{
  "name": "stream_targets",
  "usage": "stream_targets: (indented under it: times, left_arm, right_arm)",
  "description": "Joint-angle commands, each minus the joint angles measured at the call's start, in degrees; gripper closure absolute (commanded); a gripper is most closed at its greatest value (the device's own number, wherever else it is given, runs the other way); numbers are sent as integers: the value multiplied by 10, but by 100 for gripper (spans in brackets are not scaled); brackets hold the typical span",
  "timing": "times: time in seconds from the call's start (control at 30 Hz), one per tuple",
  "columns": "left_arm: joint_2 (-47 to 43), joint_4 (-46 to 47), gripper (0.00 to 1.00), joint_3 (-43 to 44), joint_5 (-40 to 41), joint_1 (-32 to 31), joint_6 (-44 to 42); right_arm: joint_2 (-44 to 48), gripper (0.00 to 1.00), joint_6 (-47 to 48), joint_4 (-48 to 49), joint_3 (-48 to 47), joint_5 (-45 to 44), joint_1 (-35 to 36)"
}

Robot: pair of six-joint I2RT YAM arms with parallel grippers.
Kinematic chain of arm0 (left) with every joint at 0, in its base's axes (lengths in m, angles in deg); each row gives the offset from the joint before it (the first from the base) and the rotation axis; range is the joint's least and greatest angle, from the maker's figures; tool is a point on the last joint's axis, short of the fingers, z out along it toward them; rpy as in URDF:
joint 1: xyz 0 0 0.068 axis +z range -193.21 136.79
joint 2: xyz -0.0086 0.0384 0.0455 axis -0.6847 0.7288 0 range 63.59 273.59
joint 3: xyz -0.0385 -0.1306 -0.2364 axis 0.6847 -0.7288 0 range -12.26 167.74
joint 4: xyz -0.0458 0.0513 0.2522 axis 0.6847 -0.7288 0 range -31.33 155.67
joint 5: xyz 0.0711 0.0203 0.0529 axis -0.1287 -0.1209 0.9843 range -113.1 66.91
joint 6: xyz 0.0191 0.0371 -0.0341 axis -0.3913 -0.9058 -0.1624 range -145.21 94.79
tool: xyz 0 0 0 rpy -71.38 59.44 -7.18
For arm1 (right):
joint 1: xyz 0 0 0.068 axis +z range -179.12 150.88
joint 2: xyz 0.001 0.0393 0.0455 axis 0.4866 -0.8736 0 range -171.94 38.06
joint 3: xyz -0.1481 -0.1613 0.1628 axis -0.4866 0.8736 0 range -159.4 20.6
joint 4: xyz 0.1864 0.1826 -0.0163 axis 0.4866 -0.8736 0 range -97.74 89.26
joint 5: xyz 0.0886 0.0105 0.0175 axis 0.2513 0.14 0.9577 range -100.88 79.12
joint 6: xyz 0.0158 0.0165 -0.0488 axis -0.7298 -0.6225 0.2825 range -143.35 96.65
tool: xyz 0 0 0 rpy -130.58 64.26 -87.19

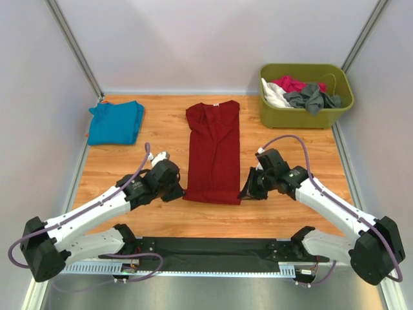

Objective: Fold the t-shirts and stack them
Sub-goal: Fold the tshirt

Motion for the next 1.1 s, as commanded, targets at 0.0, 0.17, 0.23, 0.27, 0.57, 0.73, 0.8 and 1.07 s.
stream_targets:
  times: [0.0,0.17,0.23,0.27,0.57,0.73,0.8,1.07]
  left_arm:
    - [47,3,100,66,23,22,-85]
    - [110,12,100,128,21,67,-142]
    - [133,15,100,164,16,87,-174]
    - [159,14,100,178,14,92,-183]
    - [284,24,100,273,-29,154,-242]
    - [353,25,100,324,-54,182,-256]
    - [372,22,100,347,-59,189,-257]
    - [452,28,100,378,-71,203,-253]
  right_arm:
    - [-31,100,58,-22,-46,-4,-34]
    - [-89,100,101,-21,-110,5,-79]
    - [-127,100,122,-24,-159,5,-91]
    - [-141,100,127,-28,-174,6,-95]
    - [-302,100,166,-26,-305,36,-139]
    - [-363,100,187,-56,-368,23,-155]
    - [-385,100,191,-55,-385,27,-166]
    - [-462,100,200,-49,-422,38,-180]
